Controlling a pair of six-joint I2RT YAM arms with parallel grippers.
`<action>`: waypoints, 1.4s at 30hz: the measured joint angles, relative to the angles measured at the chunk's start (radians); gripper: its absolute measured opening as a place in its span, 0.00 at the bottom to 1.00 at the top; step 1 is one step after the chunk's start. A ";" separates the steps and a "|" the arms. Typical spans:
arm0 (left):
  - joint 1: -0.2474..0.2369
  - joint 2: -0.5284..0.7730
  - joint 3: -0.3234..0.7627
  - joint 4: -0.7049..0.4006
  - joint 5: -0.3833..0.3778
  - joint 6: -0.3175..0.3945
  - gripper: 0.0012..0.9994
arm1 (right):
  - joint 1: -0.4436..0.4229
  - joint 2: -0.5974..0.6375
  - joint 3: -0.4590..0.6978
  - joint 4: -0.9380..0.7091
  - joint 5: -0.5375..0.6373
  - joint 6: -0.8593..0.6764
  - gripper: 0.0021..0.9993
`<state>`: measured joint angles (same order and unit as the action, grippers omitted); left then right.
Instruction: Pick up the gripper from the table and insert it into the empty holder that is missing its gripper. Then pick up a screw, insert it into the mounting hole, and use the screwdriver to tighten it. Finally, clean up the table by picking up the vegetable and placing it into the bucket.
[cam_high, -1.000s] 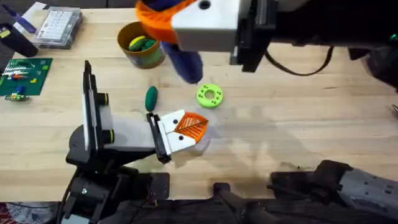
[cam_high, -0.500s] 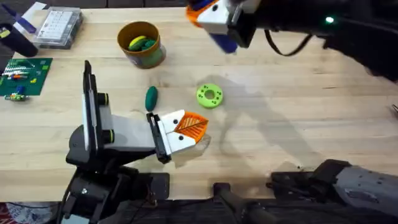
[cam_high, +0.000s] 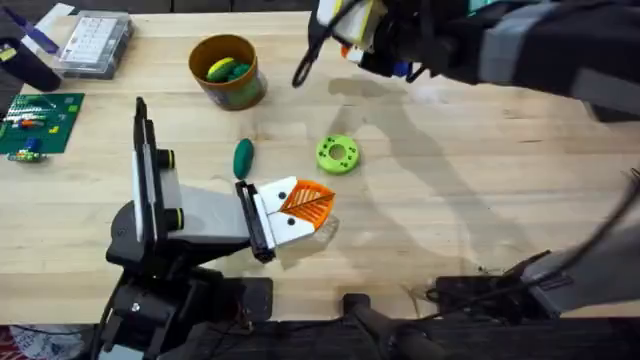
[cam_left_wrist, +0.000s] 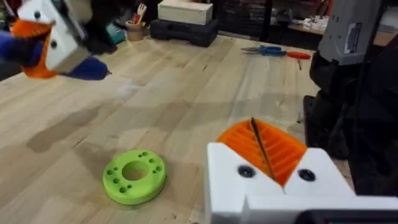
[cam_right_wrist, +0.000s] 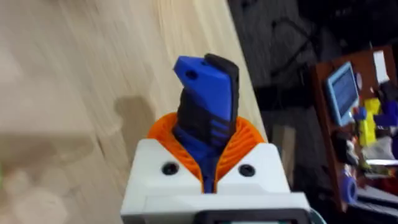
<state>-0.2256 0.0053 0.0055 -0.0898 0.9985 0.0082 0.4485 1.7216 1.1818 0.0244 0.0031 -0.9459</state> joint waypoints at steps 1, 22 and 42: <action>0.000 0.000 0.000 0.000 0.000 0.000 0.01 | -0.007 0.026 0.001 0.012 0.010 -0.026 0.05; 0.000 0.000 0.000 0.000 0.000 0.000 0.01 | -0.066 0.273 0.023 0.076 0.114 -0.273 0.05; 0.000 0.000 0.000 0.000 0.000 0.000 0.01 | -0.057 0.271 0.050 0.076 0.124 -0.151 0.99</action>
<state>-0.2256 0.0053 0.0055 -0.0898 0.9985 0.0082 0.3913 1.9924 1.2316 0.1001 0.1275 -1.0967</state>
